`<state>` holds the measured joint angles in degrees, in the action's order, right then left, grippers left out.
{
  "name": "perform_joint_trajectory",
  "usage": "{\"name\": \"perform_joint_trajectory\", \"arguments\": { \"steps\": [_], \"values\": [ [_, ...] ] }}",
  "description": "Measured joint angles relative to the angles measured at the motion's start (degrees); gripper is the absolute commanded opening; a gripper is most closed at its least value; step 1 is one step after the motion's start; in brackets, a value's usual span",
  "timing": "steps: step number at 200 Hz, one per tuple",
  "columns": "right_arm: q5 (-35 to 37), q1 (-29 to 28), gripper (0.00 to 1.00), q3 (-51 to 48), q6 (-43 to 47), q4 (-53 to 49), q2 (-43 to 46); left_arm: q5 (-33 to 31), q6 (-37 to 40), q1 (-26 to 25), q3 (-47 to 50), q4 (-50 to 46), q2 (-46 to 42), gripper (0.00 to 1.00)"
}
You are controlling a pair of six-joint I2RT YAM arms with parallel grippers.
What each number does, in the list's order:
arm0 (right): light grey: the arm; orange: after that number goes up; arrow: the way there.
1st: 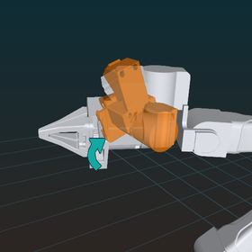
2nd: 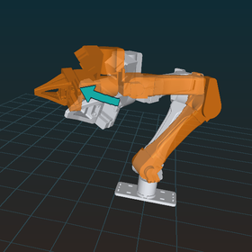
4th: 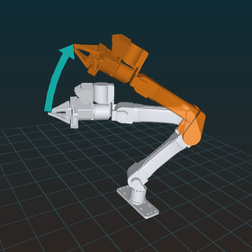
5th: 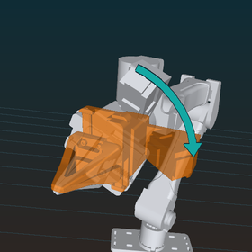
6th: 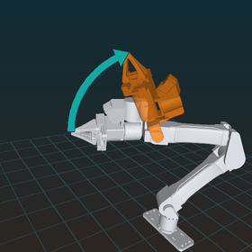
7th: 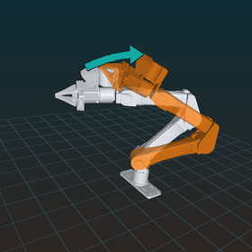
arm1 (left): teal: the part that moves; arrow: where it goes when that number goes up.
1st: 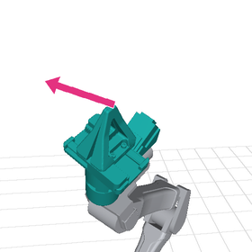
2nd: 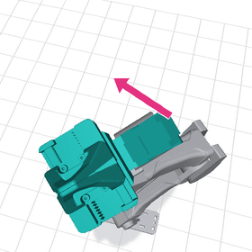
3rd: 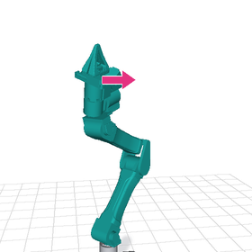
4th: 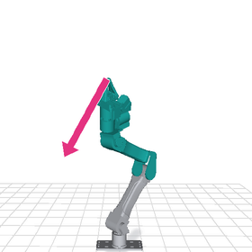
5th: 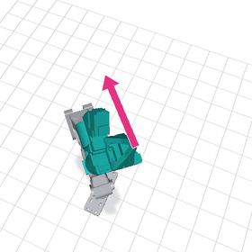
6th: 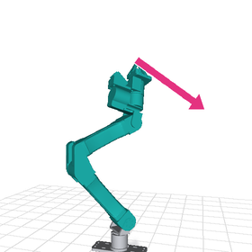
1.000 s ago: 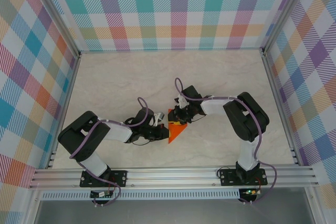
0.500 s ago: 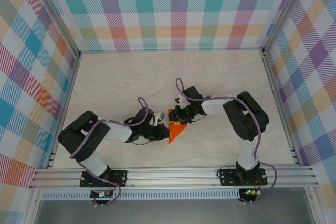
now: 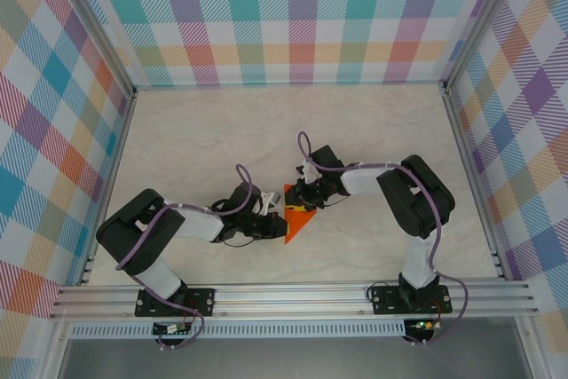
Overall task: Fold a paper plane with a square sheet of paper (pick it up from the middle)
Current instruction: Fourth fold the wing at the center of the table.
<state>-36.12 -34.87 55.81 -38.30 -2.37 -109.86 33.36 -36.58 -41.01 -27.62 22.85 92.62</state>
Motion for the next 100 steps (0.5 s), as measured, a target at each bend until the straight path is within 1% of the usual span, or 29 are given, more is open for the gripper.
{"name": "perform_joint_trajectory", "arguments": {
  "steps": [11, 36, 66, 100],
  "values": [
    [0.0, 0.0, 0.28, 0.0, 0.0, 0.0, 0.0, -0.4, 0.5, -0.2, 0.0, -0.3, -0.3, 0.05],
    [-0.1, 0.0, 0.28, 0.0, 0.0, 0.1, 0.0, -1.1, 2.4, -0.5, 0.1, -1.4, -1.4, 0.03],
    [-0.2, 0.0, 0.28, -0.2, 0.0, 0.4, 0.0, -1.5, 4.4, -1.0, 0.1, -2.2, -1.6, 0.03],
    [-0.5, -0.1, 0.28, -0.3, 0.0, 0.7, 0.0, -1.5, 5.7, -1.5, 0.1, -2.2, -1.6, 0.05]
  ]
}}
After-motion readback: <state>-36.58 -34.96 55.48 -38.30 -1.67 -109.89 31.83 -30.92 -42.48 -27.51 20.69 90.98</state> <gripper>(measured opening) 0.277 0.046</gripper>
